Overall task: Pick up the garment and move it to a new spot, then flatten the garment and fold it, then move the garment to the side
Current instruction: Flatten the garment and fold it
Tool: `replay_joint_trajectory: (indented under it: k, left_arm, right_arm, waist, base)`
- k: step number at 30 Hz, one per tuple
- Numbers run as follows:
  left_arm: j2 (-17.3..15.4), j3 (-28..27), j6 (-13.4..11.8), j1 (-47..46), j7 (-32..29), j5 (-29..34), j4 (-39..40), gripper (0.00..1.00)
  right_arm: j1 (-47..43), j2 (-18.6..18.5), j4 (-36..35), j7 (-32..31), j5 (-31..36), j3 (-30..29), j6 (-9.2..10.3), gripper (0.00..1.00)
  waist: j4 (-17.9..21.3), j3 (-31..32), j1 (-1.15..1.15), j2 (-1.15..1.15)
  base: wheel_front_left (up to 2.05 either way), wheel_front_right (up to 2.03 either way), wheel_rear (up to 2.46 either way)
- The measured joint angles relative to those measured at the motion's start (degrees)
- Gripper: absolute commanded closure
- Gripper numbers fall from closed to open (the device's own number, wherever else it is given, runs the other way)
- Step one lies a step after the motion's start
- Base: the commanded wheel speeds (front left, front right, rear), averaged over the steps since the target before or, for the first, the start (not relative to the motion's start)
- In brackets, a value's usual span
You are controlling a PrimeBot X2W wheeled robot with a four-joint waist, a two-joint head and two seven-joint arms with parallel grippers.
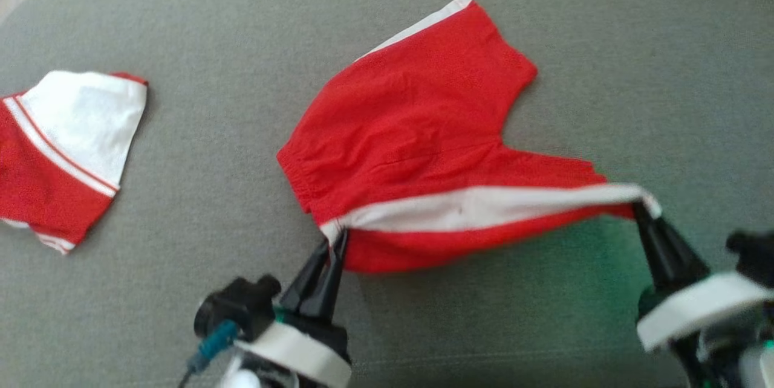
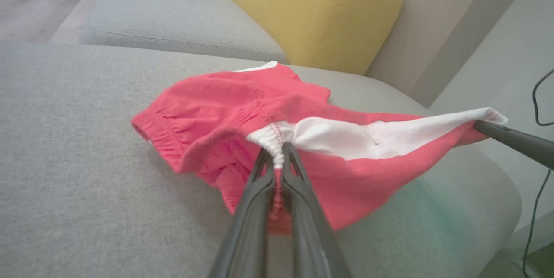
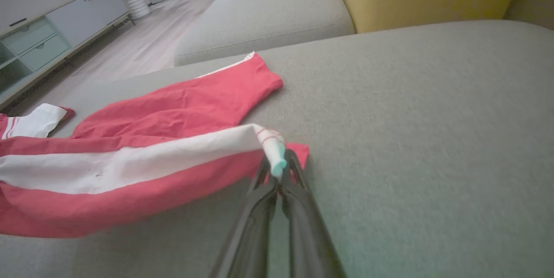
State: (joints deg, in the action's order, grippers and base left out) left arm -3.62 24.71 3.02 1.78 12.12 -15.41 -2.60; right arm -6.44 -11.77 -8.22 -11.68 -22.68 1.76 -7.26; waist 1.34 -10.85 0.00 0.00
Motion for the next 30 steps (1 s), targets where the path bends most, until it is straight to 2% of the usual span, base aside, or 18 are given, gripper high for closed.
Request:
replay_joint_trajectory:
  k: [5, 13, 23, 30]
  left_arm:
    - [0.26, -1.71, -0.03, -6.78, 0.08, -2.12, -2.16, 1.0]
    - [0.91, -1.11, 0.11, -21.04, 1.19, -7.13, -11.4, 1.0]
    - [1.33, 7.93, -0.53, -34.5, 2.11, -15.62, -22.01, 1.0]
    - [1.68, 11.05, -2.64, -39.83, 2.19, -19.0, -23.29, 1.0]
  right_arm:
    - [10.67, -2.38, 4.3, -1.04, -0.69, 1.45, 0.0, 1.0]
    - [33.66, -7.13, 20.02, -2.19, -3.65, 9.1, -0.01, 1.0]
    - [53.66, -11.07, 39.31, 1.89, -7.9, 20.06, -0.01, 1.0]
    - [62.8, -12.05, 52.1, 6.64, -9.91, 25.76, -0.01, 1.0]
  waist:
    - [-1.33, -2.26, 0.0, 0.0]
    - [-5.17, -7.91, 0.0, 0.0]
    - [-11.05, -12.79, 0.0, 0.0]
    - [-13.61, -15.76, 0.0, -0.01]
  base:
    - [0.0, 0.0, 0.0]
    - [0.0, 0.0, 0.0]
    - [0.0, 0.0, 0.0]
    - [0.0, 0.0, 0.0]
